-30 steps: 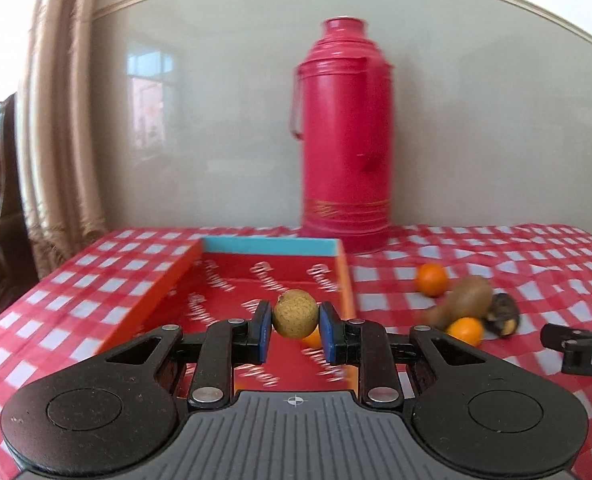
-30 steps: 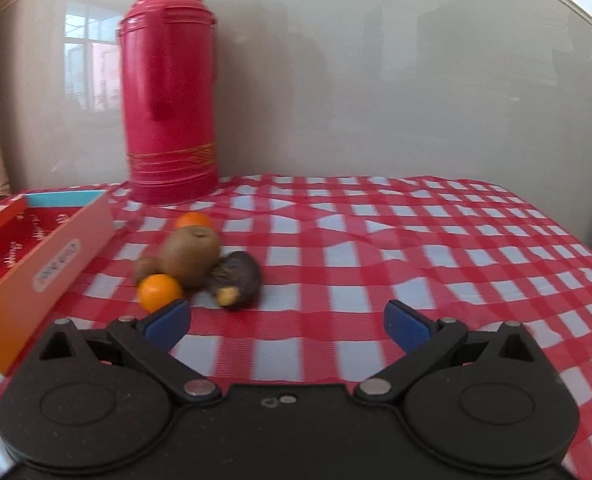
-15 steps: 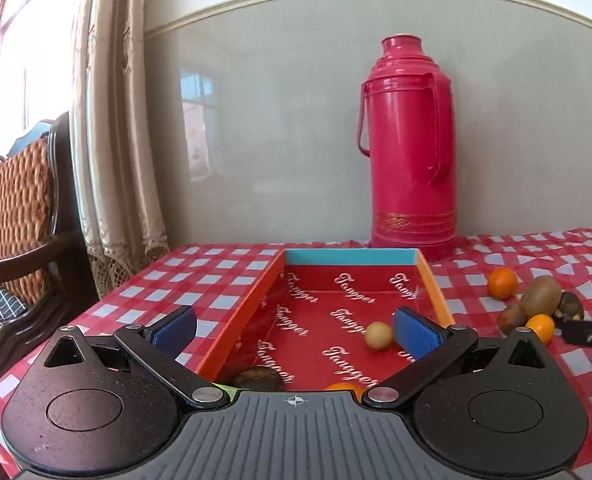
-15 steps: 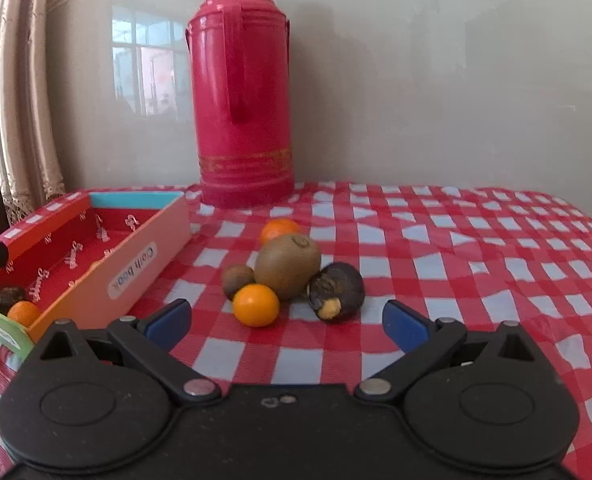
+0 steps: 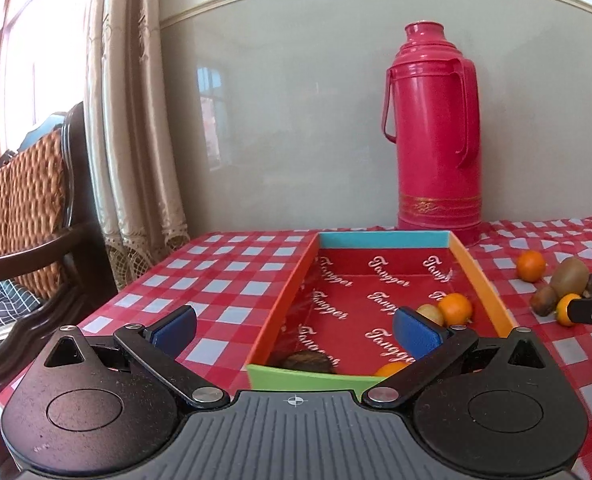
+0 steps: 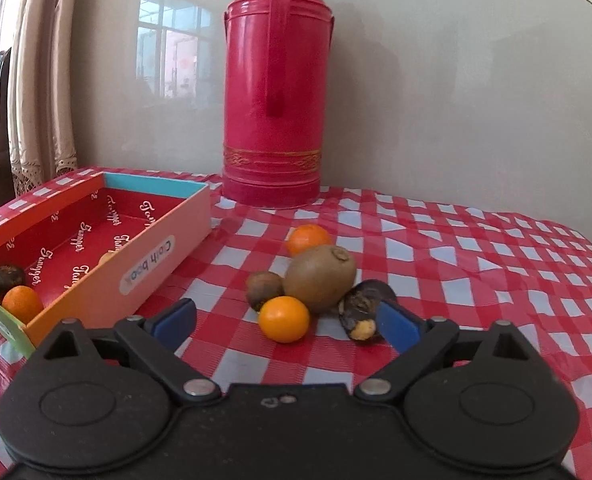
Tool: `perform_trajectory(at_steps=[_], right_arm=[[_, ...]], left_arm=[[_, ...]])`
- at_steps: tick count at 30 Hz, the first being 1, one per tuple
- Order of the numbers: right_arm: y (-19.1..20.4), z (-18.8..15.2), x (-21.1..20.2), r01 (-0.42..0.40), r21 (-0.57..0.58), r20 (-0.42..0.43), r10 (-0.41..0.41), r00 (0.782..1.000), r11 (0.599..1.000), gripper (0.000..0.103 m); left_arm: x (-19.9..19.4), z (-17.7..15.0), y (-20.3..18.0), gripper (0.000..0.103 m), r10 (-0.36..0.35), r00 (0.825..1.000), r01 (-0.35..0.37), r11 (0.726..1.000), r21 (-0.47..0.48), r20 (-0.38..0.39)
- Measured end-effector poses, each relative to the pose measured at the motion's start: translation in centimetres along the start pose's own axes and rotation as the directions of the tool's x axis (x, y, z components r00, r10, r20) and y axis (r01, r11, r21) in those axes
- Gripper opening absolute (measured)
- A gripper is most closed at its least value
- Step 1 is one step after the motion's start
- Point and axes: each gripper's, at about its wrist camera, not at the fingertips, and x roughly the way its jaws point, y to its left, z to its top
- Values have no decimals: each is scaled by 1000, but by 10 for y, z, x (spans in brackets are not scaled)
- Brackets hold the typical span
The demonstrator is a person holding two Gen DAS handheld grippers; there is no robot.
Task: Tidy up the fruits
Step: 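Reach the right gripper to the brown kiwi and grasp it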
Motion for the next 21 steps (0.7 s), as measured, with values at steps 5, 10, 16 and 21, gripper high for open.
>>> perform_trajectory(at_steps=[5,10,16,21], right_arm=[[8,1,13,-10,-5,-42,10,999,1000,68],[3,6,12,27,4,16,-27,1000,1000,65],[-14,17,21,54,72,51,-58,997,996,57],[-19,19,39,59,81,6,-60,998,995,45]], left_arm=[[2,-4,8,103,9,1000,-9,1000,6,-10],[6,-7,20,103,24,999,-24,1000,-8,-23],[9,-12,28,103,27,999,-27,1000,-10,-32],[12,-10,30,103,29,999,-29,999,-19,-32]])
